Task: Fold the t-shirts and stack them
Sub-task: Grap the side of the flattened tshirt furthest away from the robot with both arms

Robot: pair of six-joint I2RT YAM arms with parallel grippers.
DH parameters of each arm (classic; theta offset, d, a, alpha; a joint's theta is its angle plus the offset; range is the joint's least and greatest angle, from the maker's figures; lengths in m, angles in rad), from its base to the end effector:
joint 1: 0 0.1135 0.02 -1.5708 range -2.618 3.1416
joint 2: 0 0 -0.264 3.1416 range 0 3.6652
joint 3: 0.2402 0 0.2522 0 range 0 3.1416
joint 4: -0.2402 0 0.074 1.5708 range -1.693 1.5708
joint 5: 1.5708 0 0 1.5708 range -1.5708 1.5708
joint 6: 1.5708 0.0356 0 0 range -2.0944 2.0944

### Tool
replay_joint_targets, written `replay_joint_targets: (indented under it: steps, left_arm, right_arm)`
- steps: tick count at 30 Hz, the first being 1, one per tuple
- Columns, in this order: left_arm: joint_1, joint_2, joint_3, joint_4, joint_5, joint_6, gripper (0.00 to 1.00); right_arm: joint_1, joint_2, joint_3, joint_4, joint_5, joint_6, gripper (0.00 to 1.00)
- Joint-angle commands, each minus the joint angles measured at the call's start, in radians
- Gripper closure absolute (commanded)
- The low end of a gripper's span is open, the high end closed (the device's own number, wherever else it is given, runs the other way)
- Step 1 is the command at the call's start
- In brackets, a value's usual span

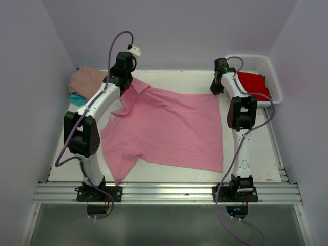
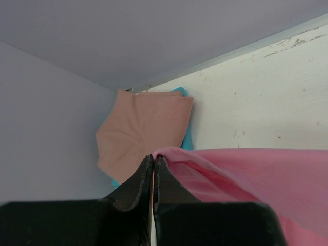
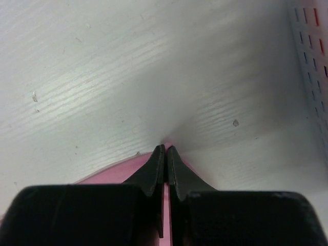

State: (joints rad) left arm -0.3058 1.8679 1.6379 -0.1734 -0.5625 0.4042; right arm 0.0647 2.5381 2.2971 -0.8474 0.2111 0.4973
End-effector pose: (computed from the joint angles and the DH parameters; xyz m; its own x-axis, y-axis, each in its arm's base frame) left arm 0.4303 -0.1159 0.3276 -0.4280 0.4840 -0.7633 -0.0487 0.8310 0.5542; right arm 0.5394 0.0275 0.1667 -0.7608 0.4182 -0.4963 0.4514 0.8904 0.0582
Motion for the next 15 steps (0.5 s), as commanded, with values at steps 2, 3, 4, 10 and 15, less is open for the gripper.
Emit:
replay_joint_targets:
  steps: [2,3,4,10,15]
  left_arm:
    - [0.011,0.014,0.026,0.041,-0.005,-0.018,1.0]
    - [0.011,0.023,0.03,0.041,-0.004,-0.025,1.0]
    - [0.013,0.033,0.034,0.046,0.015,-0.028,1.0]
    - [0.031,0.191,0.213,-0.044,0.068,-0.084,1.0]
    - [0.043,0.28,0.316,-0.034,0.078,-0.082,1.0]
  right_arm:
    - [-0.003,-0.018,-0.033,0.002,-0.024,0.017,1.0]
    - [-0.003,-0.021,-0.019,-0.002,-0.012,0.017,1.0]
    - [-0.003,-0.028,-0.015,-0.005,-0.003,0.015,1.0]
    - [-0.011,-0.105,-0.013,0.027,0.117,0.007,1.0]
    - [-0.035,-0.162,-0.025,0.054,0.198,0.003,1.0]
